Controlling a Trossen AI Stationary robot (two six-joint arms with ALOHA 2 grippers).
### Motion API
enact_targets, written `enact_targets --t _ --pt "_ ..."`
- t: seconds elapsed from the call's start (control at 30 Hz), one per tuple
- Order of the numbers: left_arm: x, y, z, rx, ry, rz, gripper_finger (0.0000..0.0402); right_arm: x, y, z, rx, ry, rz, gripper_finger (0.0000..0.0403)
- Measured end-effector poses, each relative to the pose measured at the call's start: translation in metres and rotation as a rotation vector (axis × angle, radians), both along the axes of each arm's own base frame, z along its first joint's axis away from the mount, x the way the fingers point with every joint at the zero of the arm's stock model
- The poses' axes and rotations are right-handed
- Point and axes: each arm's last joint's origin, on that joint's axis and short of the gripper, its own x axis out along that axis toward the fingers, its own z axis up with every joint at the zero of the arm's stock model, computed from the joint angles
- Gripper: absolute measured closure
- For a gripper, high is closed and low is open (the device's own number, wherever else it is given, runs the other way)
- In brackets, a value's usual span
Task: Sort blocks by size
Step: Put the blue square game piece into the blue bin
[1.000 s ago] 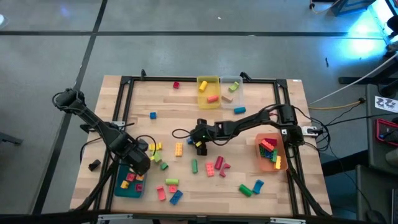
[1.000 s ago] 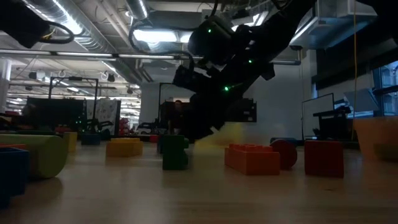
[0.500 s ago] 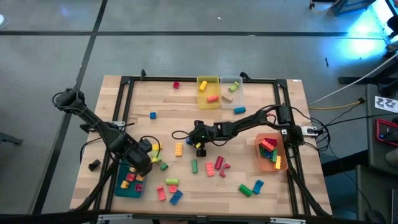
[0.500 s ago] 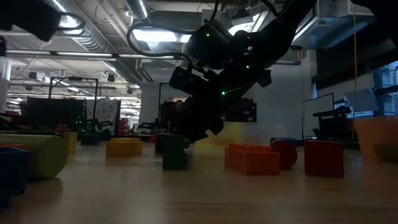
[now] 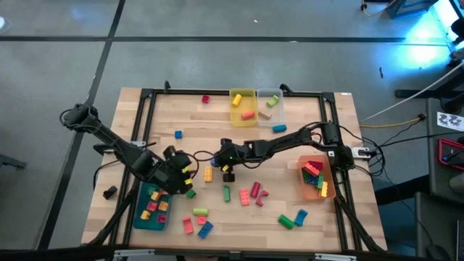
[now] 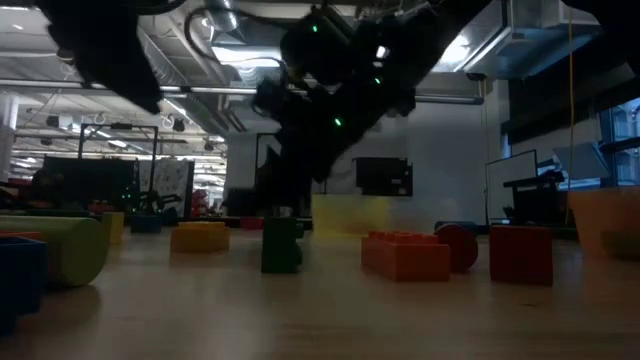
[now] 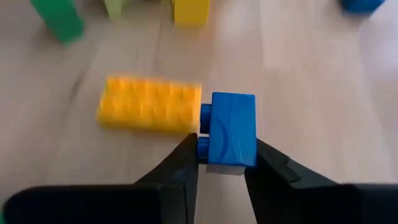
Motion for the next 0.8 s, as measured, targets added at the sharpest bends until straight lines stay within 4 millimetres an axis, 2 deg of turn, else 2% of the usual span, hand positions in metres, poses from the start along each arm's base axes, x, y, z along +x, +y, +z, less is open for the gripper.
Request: enact_targets --t 0.3,0.47,0.8 --pt "0.012 0.014 0.001 0.163 0.058 -0.108 0.0235 0.015 0.001 0.027 0.009 -0.087 0.011 0.0290" --pt "0.016 0.020 0.000 0.207 0.082 -0.133 0.0235 0.021 0.003 0.040 0.055 -0.128 0.070 0.0299" --pt "0.020 0.023 0.001 0.210 0.076 -0.153 0.0235 0.026 0.004 0.048 0.047 -0.172 0.102 0.0291"
